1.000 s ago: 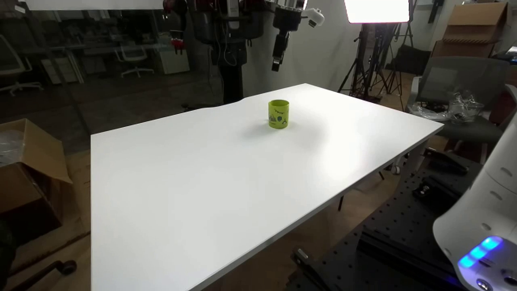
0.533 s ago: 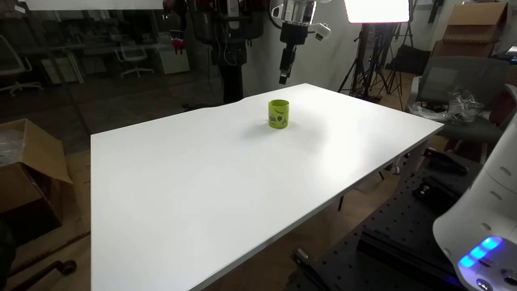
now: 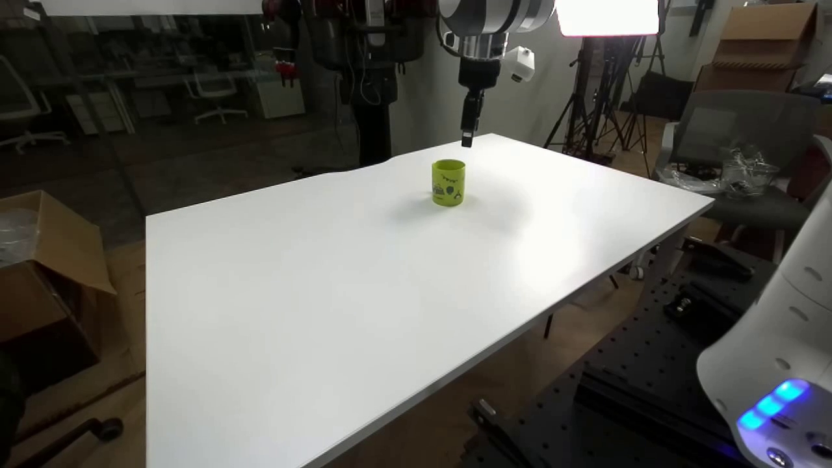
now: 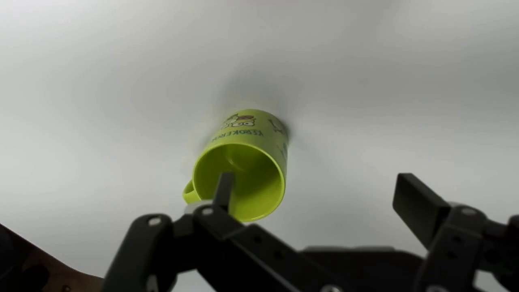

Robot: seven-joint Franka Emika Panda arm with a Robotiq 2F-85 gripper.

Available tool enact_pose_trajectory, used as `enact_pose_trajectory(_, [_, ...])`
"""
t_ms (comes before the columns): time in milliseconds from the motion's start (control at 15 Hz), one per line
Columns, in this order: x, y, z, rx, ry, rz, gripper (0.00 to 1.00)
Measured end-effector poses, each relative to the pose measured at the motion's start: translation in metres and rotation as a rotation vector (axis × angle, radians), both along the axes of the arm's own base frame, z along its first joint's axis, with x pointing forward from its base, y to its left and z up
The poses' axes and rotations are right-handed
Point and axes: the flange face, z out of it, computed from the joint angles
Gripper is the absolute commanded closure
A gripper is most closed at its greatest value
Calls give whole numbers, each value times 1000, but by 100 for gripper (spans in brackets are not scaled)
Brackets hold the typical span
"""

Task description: Move the cup to the left

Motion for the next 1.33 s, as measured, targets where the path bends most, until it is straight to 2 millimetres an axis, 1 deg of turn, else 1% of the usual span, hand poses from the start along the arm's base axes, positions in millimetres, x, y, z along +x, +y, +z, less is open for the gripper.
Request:
enact_pose_trajectory(200, [1,4,1,3,-1,7,0])
enact_pose_trajectory(467, [4,7,-15,5,19,66,0])
enact_pose_trajectory(800, [26,-3,-37,-3,29,204,0])
enact_pose_trajectory(1133, [47,-16,-63,17,57,293,0])
enact_pose_trajectory(1333, [58,-18,-79,36,85,335,0])
